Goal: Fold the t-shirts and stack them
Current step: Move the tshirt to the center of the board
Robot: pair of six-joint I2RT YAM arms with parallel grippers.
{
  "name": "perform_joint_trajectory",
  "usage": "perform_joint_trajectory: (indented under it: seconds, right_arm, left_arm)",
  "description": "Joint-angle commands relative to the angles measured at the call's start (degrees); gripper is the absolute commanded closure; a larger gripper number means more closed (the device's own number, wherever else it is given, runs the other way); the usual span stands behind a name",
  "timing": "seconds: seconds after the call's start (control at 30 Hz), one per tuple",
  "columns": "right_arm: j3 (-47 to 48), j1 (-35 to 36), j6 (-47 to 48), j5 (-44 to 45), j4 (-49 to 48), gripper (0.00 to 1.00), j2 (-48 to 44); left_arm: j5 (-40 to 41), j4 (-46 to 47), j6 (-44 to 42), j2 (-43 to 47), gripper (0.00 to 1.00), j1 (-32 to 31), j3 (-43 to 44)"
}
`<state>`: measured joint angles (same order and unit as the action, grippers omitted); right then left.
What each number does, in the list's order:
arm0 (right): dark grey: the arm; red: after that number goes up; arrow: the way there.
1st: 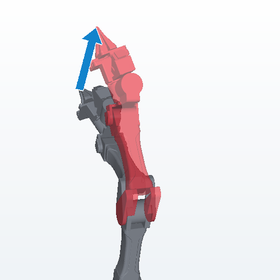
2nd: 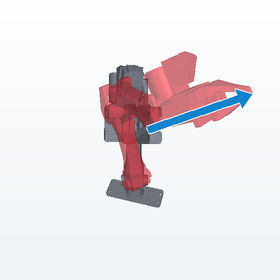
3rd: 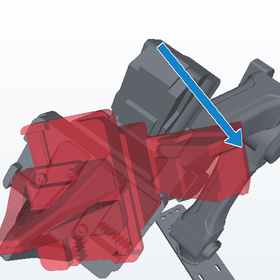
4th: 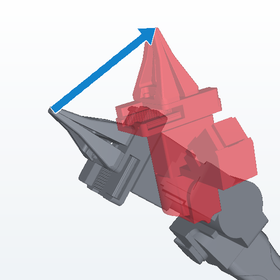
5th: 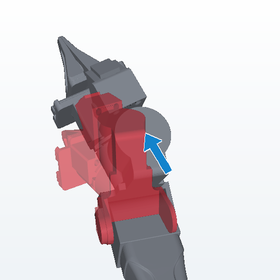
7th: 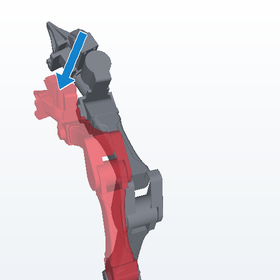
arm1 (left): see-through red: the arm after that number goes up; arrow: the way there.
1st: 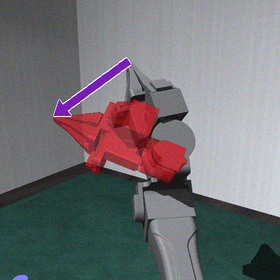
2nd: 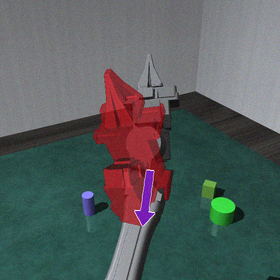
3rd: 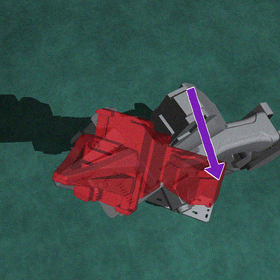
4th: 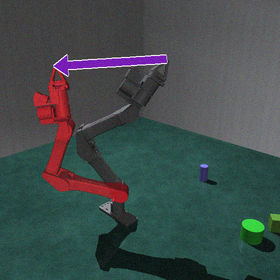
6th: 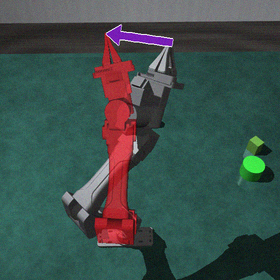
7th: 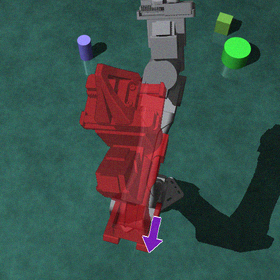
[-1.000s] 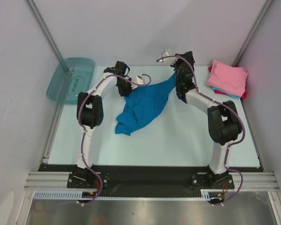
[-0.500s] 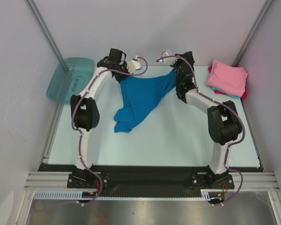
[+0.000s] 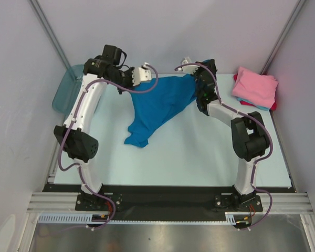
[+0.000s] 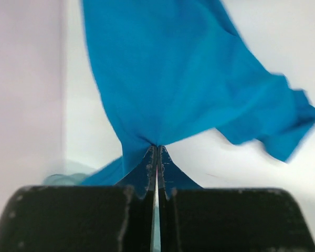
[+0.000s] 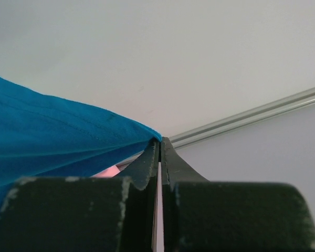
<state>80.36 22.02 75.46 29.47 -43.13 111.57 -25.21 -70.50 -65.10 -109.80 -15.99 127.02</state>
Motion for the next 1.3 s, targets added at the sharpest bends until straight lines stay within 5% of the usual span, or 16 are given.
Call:
perform_joint_trajectory:
  seconds: [0.0, 0.27, 0.5, 0.67, 0.77, 1.1, 1.27]
  right_arm:
    - [2.44, 0.13, 0.21, -0.38, -3.62, 1.00, 0.32]
    - [3.75, -1.19, 1.35, -1.17, -3.89, 1.00, 0.84]
    - [4.11, -2.42, 1.88, -0.82, -3.80, 1.00, 0.58]
    - [3.31, -2.51, 2.23, -0.91, -4.24, 1.00, 0.14]
    - [3.40, -2.33, 2.58, -0.65, -4.50, 1.00, 0.23]
    - [1.65, -2.25, 2.85, -0.03, -4.85, 1.00, -0.91]
    - [0.59, -2.24, 2.59, 0.41, -4.59, 1.00, -1.44]
  left_arm:
    - [-2.83, -6.49, -6.09, 2.39, 1.00, -0.88, -5.89]
    - [0.60, -8.07, -10.31, 4.86, 1.00, -3.79, -23.82]
    - [-0.01, -8.16, -7.06, -1.11, 0.98, -5.10, -23.32]
    - [-0.10, -8.16, -3.02, -5.86, 0.55, -5.02, -17.70]
    - [-1.24, -8.16, -2.31, -7.09, 0.43, -5.02, -16.72]
    - [-5.29, -7.81, 4.10, -9.13, 0.42, -1.41, -14.08]
    - [-0.57, -0.73, 1.04, -0.26, 0.50, -1.68, -30.19]
